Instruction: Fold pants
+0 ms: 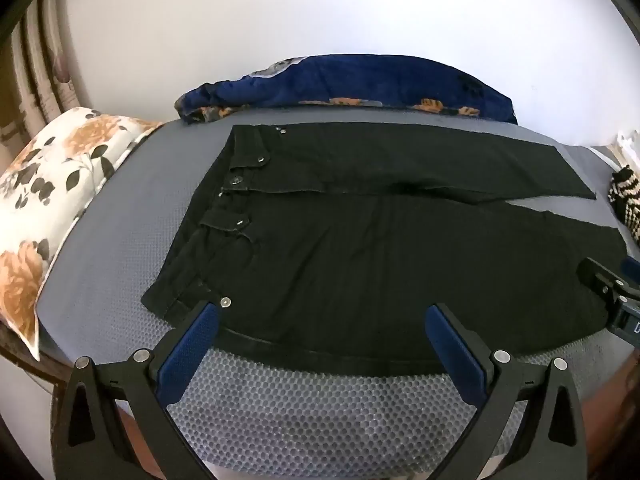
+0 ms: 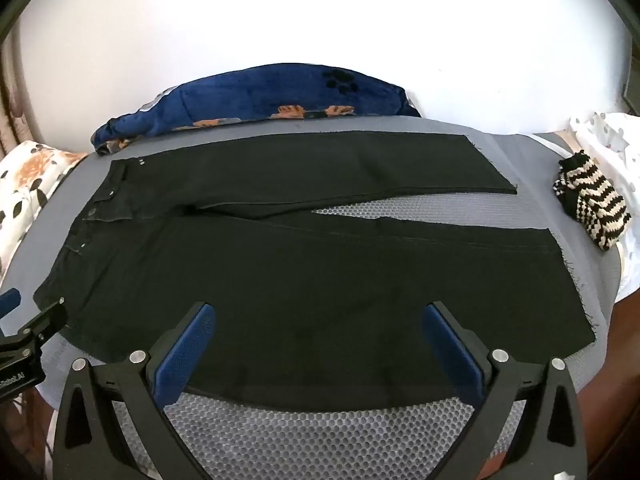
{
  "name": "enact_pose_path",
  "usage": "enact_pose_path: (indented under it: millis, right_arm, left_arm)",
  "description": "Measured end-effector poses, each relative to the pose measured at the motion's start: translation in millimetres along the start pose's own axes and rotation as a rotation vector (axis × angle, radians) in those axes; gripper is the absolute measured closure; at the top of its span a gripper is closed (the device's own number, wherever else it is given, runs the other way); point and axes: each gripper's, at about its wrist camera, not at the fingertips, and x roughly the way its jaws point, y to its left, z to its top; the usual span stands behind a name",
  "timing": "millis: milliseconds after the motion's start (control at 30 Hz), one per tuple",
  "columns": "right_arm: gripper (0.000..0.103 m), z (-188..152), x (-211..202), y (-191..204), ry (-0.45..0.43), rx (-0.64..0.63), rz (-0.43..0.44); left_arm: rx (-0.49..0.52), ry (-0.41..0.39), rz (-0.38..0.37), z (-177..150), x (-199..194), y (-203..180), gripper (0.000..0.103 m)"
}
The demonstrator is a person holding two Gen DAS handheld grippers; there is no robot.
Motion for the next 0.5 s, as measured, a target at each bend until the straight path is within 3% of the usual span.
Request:
enact_pose_path:
  millis: [500]
  right_arm:
    - [0.0, 0, -2, 7, -0.024, -0.016, -0.013]
  left_arm:
    - [0.005, 0.0, 0.015, 2, -1, 1, 0.001]
